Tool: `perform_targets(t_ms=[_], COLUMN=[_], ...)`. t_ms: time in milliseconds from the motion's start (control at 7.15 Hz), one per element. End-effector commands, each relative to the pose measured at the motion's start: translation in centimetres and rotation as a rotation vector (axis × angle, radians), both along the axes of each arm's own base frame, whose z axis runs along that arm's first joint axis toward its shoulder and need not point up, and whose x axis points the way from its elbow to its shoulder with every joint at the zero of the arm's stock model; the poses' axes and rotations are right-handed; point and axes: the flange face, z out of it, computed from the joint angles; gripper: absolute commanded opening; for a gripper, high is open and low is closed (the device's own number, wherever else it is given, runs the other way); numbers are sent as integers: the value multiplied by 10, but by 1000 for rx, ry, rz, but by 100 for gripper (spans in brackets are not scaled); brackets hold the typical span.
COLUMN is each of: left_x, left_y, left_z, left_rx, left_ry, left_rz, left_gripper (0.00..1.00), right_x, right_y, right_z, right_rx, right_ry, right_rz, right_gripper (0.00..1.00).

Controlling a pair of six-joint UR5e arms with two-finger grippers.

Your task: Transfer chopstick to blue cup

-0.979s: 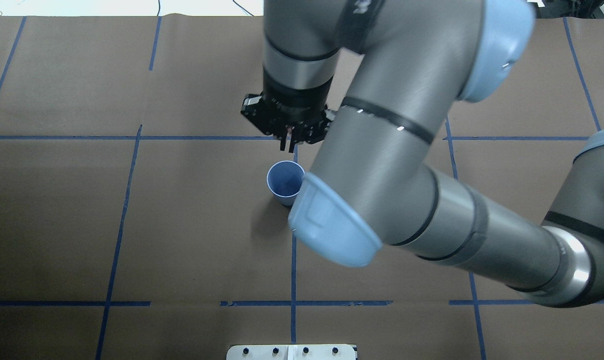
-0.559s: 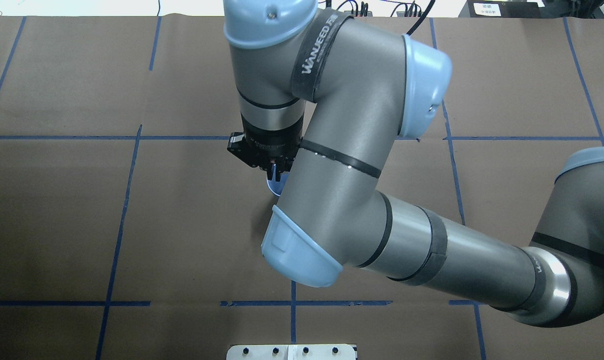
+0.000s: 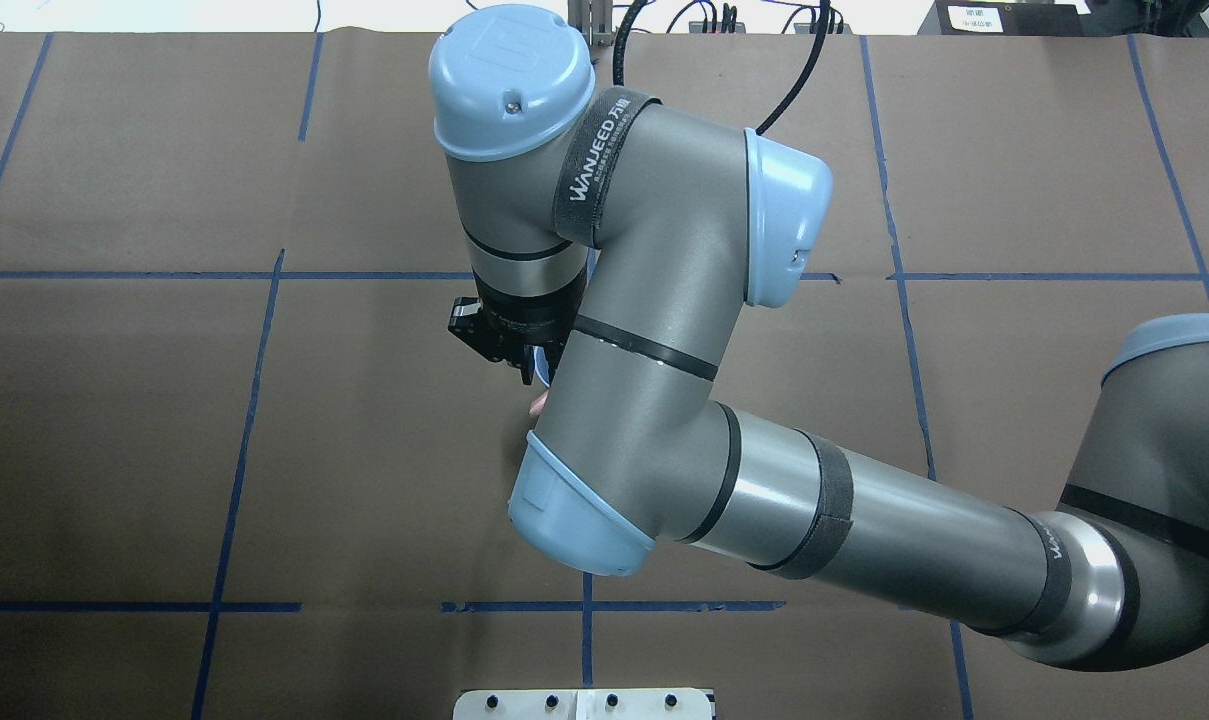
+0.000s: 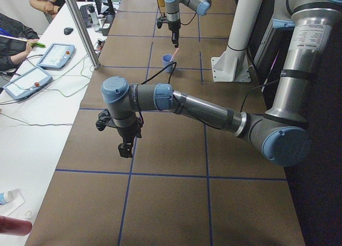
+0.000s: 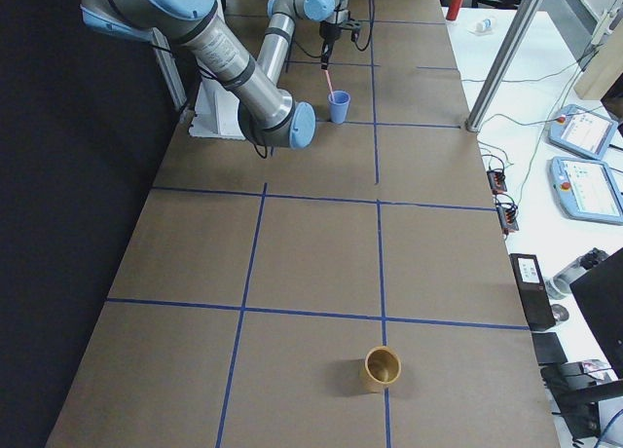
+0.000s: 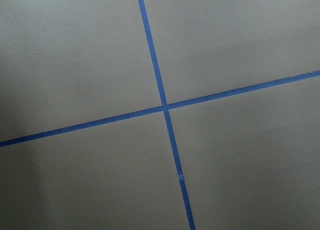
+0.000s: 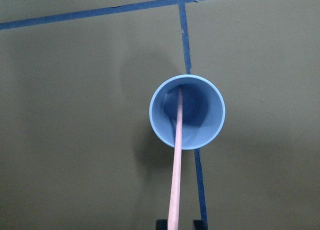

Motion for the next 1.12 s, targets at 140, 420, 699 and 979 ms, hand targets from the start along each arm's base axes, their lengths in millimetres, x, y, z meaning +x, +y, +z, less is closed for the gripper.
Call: perform_targets(t_ms=[140, 420, 699, 979], left_x=[0, 0, 0, 0], left_y=[-2, -2, -3, -3], left_z=[0, 3, 9, 10], left_rx=[0, 13, 3, 2], left_ry=[0, 0, 1, 1], left_rz=[0, 1, 0, 0], left_gripper=[100, 100, 100, 100], right_x=[21, 159, 288, 355], right_y=[-15, -35, -43, -35], right_z=[3, 63, 155, 258], right_rx=[13, 85, 230, 283], right_ry=[-24, -70, -6, 97], right_rz=[33, 148, 130, -1], right_gripper=[100, 100, 100, 100])
